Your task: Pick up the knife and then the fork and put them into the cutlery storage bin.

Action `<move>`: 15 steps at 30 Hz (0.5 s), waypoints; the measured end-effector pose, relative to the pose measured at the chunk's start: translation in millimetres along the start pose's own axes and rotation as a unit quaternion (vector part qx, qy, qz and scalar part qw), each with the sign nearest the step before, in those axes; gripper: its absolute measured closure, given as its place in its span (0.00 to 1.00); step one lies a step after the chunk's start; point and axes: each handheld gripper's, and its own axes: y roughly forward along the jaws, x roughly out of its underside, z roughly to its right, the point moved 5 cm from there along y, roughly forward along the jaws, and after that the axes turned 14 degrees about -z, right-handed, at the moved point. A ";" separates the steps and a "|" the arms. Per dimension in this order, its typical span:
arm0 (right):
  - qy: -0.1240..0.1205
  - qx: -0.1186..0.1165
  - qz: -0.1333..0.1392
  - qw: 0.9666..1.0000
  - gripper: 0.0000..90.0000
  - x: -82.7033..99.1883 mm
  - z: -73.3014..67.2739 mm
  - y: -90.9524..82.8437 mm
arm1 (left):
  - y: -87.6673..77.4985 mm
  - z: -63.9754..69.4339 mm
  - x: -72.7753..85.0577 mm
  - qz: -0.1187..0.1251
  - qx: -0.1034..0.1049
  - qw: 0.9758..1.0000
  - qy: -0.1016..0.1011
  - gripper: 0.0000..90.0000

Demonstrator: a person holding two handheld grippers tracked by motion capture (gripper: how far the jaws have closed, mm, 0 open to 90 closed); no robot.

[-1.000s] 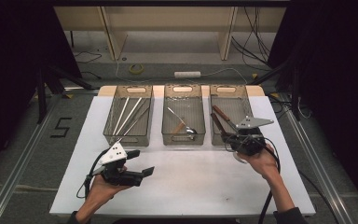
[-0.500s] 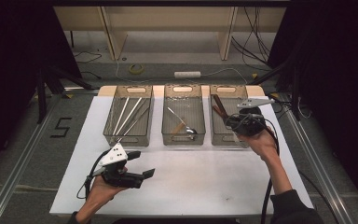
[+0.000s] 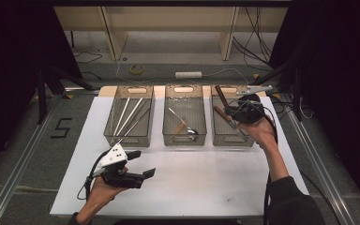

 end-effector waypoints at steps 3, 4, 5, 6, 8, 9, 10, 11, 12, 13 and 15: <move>0.007 0.005 -0.003 1.000 0.90 -4.3 5.5 2.7 | -0.1 0.4 -0.4 0.002 0.000 1.000 0.001 0.16; 0.007 0.005 -0.005 1.000 0.90 -5.1 6.7 3.4 | -0.2 0.1 -0.5 0.002 -0.001 1.000 0.002 0.16; 0.010 0.007 -0.005 1.000 0.90 -6.6 8.7 4.8 | -0.2 0.2 -0.6 0.003 -0.001 1.000 0.001 0.16; 0.014 0.008 -0.005 1.000 0.90 -7.8 10.2 6.1 | -0.4 0.0 -0.7 0.003 -0.001 1.000 0.001 0.16; 0.018 0.011 -0.007 1.000 0.90 -10.0 12.5 9.1 | -0.8 0.3 -0.8 0.004 0.000 1.000 0.000 0.16; 0.019 0.013 -0.008 1.000 0.90 -11.1 13.6 10.5 | -0.8 0.4 -0.9 0.005 -0.001 1.000 0.001 0.16; 0.021 0.014 -0.009 1.000 0.90 -12.3 14.8 11.7 | -0.8 0.5 -0.8 0.004 -0.001 1.000 0.000 0.16; 0.023 0.015 -0.009 1.000 0.90 -13.7 15.9 12.9 | -0.7 0.4 -0.8 0.004 -0.001 1.000 0.000 0.16; 0.024 0.016 -0.008 1.000 0.90 -15.0 16.9 13.9 | -0.8 0.4 -0.8 0.004 -0.002 1.000 0.000 0.16; 0.026 0.017 -0.007 0.999 0.90 -16.4 18.0 14.7 | -1.0 0.5 -0.8 0.004 -0.001 1.000 0.000 0.16; 0.032 0.020 -0.006 0.999 0.90 -18.6 20.5 16.5 | -1.0 0.5 -0.9 0.005 -0.001 1.000 0.000 0.16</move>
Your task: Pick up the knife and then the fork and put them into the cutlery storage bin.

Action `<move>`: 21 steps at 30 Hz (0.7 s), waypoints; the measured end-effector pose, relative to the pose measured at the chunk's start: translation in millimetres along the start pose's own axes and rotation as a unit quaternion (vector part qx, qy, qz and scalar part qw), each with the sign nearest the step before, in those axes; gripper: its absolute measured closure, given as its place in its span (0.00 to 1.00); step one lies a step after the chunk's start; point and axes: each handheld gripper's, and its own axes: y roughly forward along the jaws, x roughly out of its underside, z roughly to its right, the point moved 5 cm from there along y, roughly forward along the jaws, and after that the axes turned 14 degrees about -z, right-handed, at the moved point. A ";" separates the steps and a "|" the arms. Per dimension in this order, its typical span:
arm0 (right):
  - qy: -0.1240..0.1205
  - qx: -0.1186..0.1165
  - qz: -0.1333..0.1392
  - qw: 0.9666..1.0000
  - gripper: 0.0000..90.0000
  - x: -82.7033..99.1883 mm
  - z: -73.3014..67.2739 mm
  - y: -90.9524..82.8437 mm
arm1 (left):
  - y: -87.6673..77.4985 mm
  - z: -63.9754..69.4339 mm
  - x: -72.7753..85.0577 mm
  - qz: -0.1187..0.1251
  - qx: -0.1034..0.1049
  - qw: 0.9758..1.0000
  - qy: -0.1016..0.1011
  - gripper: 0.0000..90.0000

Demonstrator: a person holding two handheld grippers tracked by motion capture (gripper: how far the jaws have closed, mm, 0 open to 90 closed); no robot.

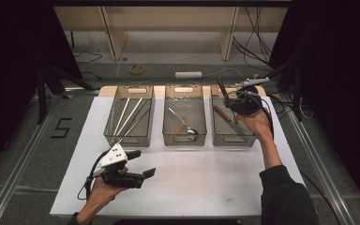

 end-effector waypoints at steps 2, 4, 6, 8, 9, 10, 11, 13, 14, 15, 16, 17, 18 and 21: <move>0.005 0.004 -0.002 1.000 0.90 -1.8 2.6 2.6 | 0.3 0.1 0.1 0.000 -0.001 1.000 0.000 0.16; 0.008 0.009 -0.007 1.000 0.90 -3.1 4.4 5.6 | 0.3 0.3 -0.1 0.001 0.000 1.000 0.000 0.16; 0.012 0.015 -0.009 1.000 0.90 -3.9 6.1 9.0 | 0.5 0.4 -0.1 0.001 0.000 1.000 0.000 0.16; 0.014 0.018 -0.012 1.000 0.90 -4.4 7.1 13.1 | 0.8 0.9 -0.1 0.000 0.000 1.000 0.001 0.16; 0.013 0.020 -0.013 1.000 0.90 -4.5 7.9 15.0 | 1.0 1.1 -0.1 0.000 0.001 1.000 0.001 0.16; 0.015 0.022 -0.015 1.000 0.90 -4.6 8.3 16.8 | 1.2 1.2 -0.1 -0.001 0.001 1.000 0.001 0.16; 0.015 0.024 -0.016 0.999 0.90 -4.6 8.8 18.1 | 1.4 1.5 -0.3 0.000 0.001 1.000 0.001 0.16; 0.020 0.026 -0.015 0.999 0.90 -4.5 10.3 21.3 | 1.3 1.7 -0.4 0.000 0.001 1.000 0.001 0.16; 0.021 0.027 -0.015 0.999 0.90 -4.3 11.0 22.6 | 1.2 1.7 -0.4 0.000 0.001 1.000 0.002 0.16; 0.024 0.030 -0.016 0.999 0.90 -4.2 11.4 23.9 | 1.2 1.7 -0.3 0.000 0.001 1.000 0.002 0.16; 0.026 0.030 -0.016 0.999 0.90 -4.1 11.9 25.3 | 1.1 1.7 -0.3 0.000 0.001 1.000 0.001 0.16; 0.027 0.030 -0.016 0.999 0.90 -3.9 12.4 26.1 | 0.9 1.5 -0.3 0.001 0.001 1.000 0.001 0.16; 0.025 0.034 -0.016 0.999 0.90 -3.3 13.1 27.3 | 0.8 1.5 -0.3 0.001 0.002 1.000 0.000 0.16; 0.030 0.032 -0.018 0.999 0.90 -1.9 13.2 31.6 | 0.8 1.7 -0.3 0.001 0.002 1.000 0.001 0.16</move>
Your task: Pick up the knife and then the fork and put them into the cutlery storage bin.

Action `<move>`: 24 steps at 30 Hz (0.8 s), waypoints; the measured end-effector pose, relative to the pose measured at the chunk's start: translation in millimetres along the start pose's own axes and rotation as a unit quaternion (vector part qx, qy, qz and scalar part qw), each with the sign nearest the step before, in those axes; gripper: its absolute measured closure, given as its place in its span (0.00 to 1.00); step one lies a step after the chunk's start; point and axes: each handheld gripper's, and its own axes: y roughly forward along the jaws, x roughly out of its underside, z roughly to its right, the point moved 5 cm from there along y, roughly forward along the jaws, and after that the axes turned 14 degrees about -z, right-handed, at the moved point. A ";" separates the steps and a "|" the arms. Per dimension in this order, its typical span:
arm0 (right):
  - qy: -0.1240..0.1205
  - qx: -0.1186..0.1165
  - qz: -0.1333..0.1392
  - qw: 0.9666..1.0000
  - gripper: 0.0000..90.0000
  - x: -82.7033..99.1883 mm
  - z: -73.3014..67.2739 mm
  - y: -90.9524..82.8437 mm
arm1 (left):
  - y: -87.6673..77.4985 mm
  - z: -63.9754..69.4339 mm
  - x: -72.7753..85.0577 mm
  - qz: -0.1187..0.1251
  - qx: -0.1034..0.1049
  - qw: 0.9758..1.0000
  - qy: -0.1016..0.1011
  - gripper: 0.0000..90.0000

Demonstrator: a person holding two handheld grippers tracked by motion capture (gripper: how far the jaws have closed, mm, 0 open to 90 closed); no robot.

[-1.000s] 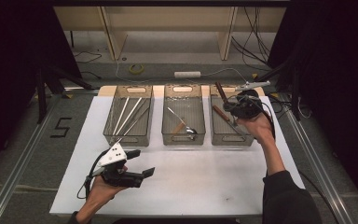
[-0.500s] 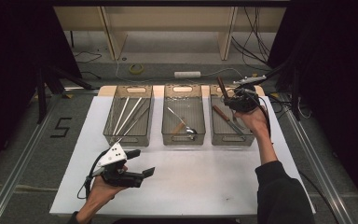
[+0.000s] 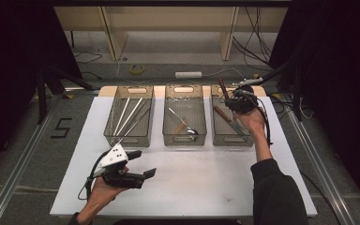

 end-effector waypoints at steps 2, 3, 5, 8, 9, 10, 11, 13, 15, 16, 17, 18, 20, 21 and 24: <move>0.000 0.001 -0.001 1.000 0.90 1.4 0.2 3.3 | -0.2 0.2 0.0 0.000 0.000 1.000 0.000 0.16; 0.001 0.002 -0.002 1.000 0.90 2.3 -0.4 4.6 | -0.3 0.1 0.0 0.000 -0.001 1.000 0.000 0.16; 0.003 0.000 -0.003 1.000 0.90 4.3 -0.9 7.4 | -0.2 -0.1 0.0 0.000 0.000 1.000 -0.001 0.16; 0.005 0.002 -0.008 1.000 0.90 8.4 -0.5 12.0 | -0.1 0.3 0.0 0.000 0.000 1.000 0.000 0.16; 0.006 0.001 -0.011 1.000 0.90 9.8 0.1 13.3 | -0.1 0.4 -0.1 0.000 -0.001 1.000 0.000 0.16; 0.006 0.002 -0.011 1.000 0.90 10.9 0.3 14.4 | -0.2 0.3 0.0 -0.001 -0.001 1.000 0.002 0.16; 0.007 0.002 -0.011 1.000 0.90 12.0 0.6 15.4 | 0.0 0.3 -0.2 0.000 -0.001 1.000 0.001 0.16; 0.008 0.002 -0.014 1.000 0.90 14.0 1.6 16.7 | 0.0 0.1 -0.1 0.000 -0.001 1.000 0.000 0.16; 0.009 0.005 -0.018 1.000 0.90 16.7 3.3 18.1 | -0.3 0.1 -0.2 0.000 -0.002 1.000 0.000 0.16; 0.010 0.007 -0.018 1.000 0.90 17.8 4.4 18.6 | -0.3 0.1 -0.2 0.000 -0.002 1.000 0.000 0.16; 0.012 0.009 -0.018 1.000 0.90 18.8 5.2 18.9 | -0.2 0.2 -0.2 0.000 -0.001 1.000 0.000 0.16; 0.012 0.012 -0.018 1.000 0.90 19.9 6.8 19.1 | 0.0 0.2 0.0 -0.001 -0.001 1.000 0.001 0.16; 0.017 0.009 -0.019 1.000 0.90 22.1 8.8 19.6 | 0.1 0.2 0.2 -0.002 -0.002 1.000 0.002 0.16; 0.016 0.011 -0.021 1.000 0.90 23.3 9.3 20.2 | 0.0 0.2 0.1 -0.002 -0.002 1.000 0.002 0.16; 0.014 0.018 -0.026 0.999 0.90 26.6 11.6 21.9 | 0.0 0.1 0.1 -0.002 -0.002 1.000 0.002 0.16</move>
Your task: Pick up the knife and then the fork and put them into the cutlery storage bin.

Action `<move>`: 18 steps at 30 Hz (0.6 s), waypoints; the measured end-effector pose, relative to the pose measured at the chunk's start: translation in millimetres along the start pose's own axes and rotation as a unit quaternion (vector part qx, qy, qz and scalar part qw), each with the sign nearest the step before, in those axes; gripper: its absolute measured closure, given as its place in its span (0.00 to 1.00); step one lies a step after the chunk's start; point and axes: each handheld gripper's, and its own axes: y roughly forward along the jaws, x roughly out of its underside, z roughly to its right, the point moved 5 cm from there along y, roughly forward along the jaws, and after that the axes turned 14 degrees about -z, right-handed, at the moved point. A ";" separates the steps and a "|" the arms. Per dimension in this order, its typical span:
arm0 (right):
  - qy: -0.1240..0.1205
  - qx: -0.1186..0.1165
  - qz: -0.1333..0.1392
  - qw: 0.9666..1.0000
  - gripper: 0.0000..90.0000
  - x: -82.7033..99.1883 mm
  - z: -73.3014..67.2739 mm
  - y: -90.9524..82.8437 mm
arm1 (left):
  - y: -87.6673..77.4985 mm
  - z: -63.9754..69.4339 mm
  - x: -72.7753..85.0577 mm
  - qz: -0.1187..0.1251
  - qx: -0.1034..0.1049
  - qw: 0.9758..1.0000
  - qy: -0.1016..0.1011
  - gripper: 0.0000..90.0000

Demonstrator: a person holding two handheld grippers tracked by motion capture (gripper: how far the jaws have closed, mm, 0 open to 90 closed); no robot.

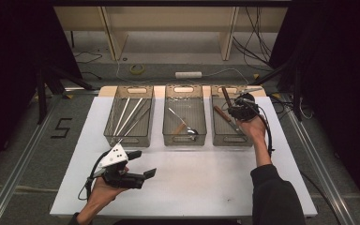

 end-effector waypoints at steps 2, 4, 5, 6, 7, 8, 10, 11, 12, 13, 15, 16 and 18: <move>0.003 0.000 -0.002 1.000 0.90 2.6 1.6 1.6 | 0.1 0.0 0.0 0.000 -0.001 1.000 0.000 0.16; 0.002 0.002 -0.005 1.000 0.90 4.8 2.4 3.3 | 0.3 0.2 -0.2 0.000 0.000 1.000 0.000 0.16; 0.004 0.002 -0.008 1.000 0.90 5.9 2.4 4.0 | 0.3 0.2 -0.1 0.000 -0.001 1.000 0.000 0.16; 0.004 0.002 -0.008 1.000 0.90 6.6 2.8 4.4 | 0.3 0.1 -0.1 0.000 -0.001 1.000 0.000 0.16; 0.004 0.003 -0.008 1.000 0.90 7.7 3.9 5.0 | 0.3 0.0 0.0 0.000 -0.001 1.000 0.000 0.16; 0.007 0.002 -0.009 1.000 0.90 8.7 4.1 5.5 | 0.3 -0.1 0.0 0.000 -0.001 1.000 0.000 0.16; 0.005 0.004 -0.012 1.000 0.90 10.1 4.6 6.8 | 0.3 -0.2 0.0 0.000 -0.002 1.000 0.000 0.16; 0.006 0.005 -0.014 1.000 0.90 11.1 4.5 7.5 | 0.2 -0.3 0.1 0.000 -0.002 1.000 0.000 0.16; 0.005 0.004 -0.015 1.000 0.90 11.5 4.9 8.1 | 0.2 -0.2 -0.1 0.001 -0.002 1.000 -0.001 0.16; 0.009 0.002 -0.017 1.000 0.90 12.2 4.5 8.5 | 0.1 -0.4 0.1 0.000 -0.002 1.000 0.000 0.16; 0.010 0.001 -0.018 1.000 0.90 13.0 4.2 9.5 | 0.3 -0.3 0.1 0.000 -0.002 1.000 0.000 0.16; 0.010 -0.001 -0.021 1.000 0.90 13.4 3.9 10.1 | 0.3 -0.3 0.1 0.000 -0.002 1.000 0.000 0.16; 0.007 -0.001 -0.027 1.000 0.90 14.4 3.4 11.8 | 0.3 -0.3 0.1 0.000 -0.002 1.000 0.000 0.16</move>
